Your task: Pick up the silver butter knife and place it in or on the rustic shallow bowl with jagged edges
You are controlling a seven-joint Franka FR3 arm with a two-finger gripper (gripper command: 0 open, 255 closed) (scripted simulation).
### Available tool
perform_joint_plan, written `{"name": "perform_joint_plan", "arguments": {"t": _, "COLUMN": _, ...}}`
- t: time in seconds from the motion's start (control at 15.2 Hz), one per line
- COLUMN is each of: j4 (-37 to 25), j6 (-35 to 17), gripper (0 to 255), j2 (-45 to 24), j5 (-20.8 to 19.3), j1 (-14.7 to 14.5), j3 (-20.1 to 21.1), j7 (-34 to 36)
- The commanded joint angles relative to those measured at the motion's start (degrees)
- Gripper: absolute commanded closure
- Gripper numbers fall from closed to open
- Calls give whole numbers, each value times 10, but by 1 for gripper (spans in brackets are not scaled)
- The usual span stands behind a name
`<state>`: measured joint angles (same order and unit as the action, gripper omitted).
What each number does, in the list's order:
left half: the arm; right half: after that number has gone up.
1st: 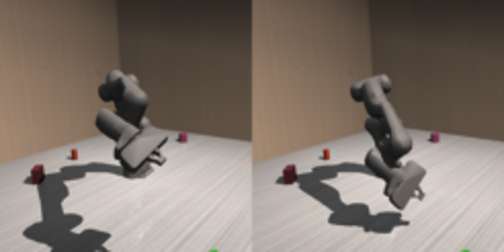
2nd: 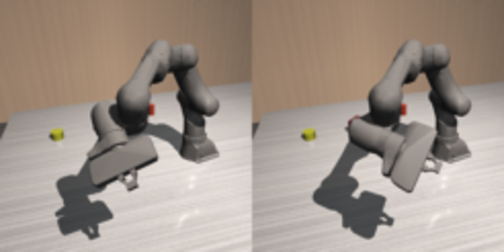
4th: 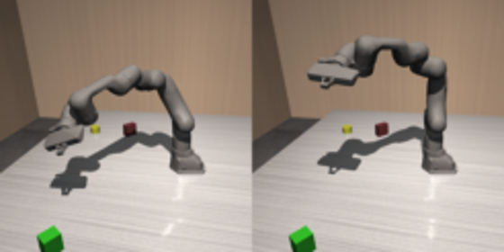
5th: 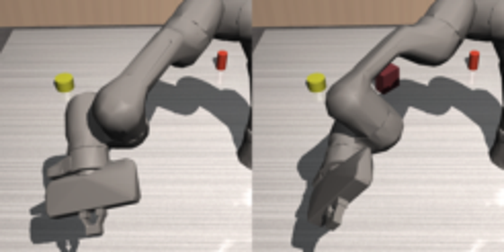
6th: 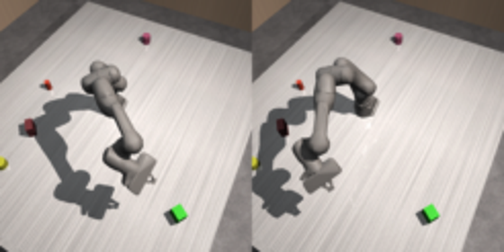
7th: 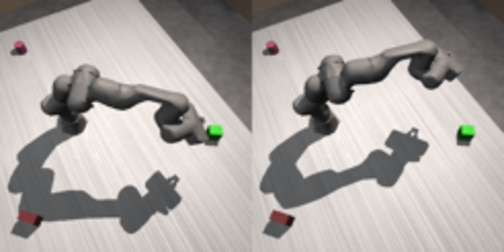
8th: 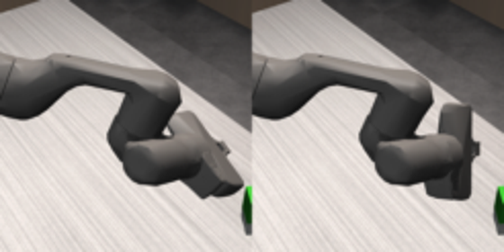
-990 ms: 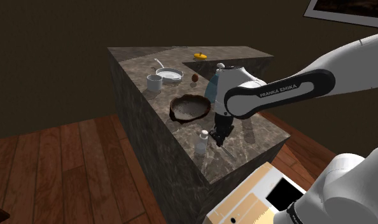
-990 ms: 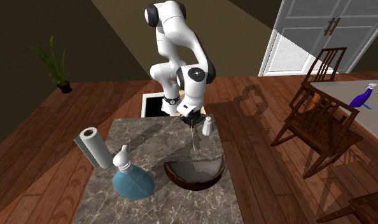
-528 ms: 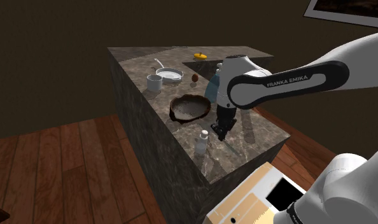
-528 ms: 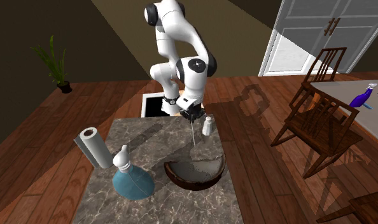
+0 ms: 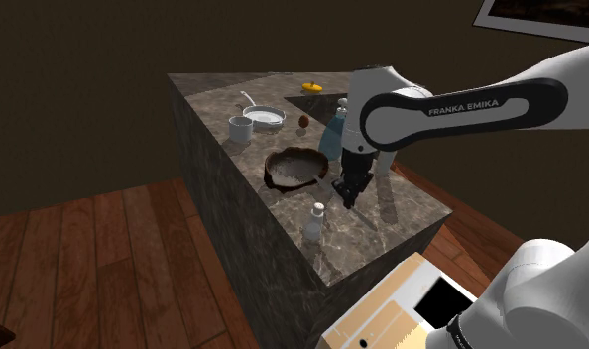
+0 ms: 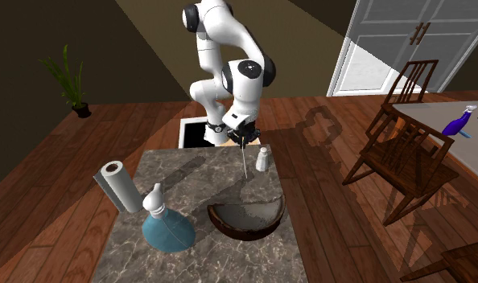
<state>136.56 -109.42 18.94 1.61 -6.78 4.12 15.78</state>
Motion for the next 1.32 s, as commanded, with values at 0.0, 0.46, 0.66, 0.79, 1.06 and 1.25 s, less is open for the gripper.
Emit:
{"name": "perform_joint_plan", "arguments": {"t": 0.0, "j4": -11, "j6": 18, "gripper": 255, "j2": 7, "j5": 0, "j1": 0, "j3": 0, "j7": 0}}
{"name": "perform_joint_plan", "arguments": {"t": 0.46, "j4": -54, "j6": 74, "gripper": 255, "j2": 20, "j5": 0, "j1": 0, "j3": -2, "j7": 0}}
{"name": "perform_joint_plan", "arguments": {"t": 0.66, "j4": -74, "j6": 98, "gripper": 255, "j2": 23, "j5": 0, "j1": 0, "j3": -2, "j7": 0}}
{"name": "perform_joint_plan", "arguments": {"t": 0.79, "j4": -88, "j6": 113, "gripper": 255, "j2": 25, "j5": 0, "j1": 0, "j3": -2, "j7": 0}}
{"name": "perform_joint_plan", "arguments": {"t": 1.06, "j4": -126, "j6": 130, "gripper": 255, "j2": 4, "j5": -3, "j1": 3, "j3": -5, "j7": -3}}
{"name": "perform_joint_plan", "arguments": {"t": 1.25, "j4": -195, "j6": 133, "gripper": 255, "j2": -63, "j5": -10, "j1": 9, "j3": -10, "j7": -12}}
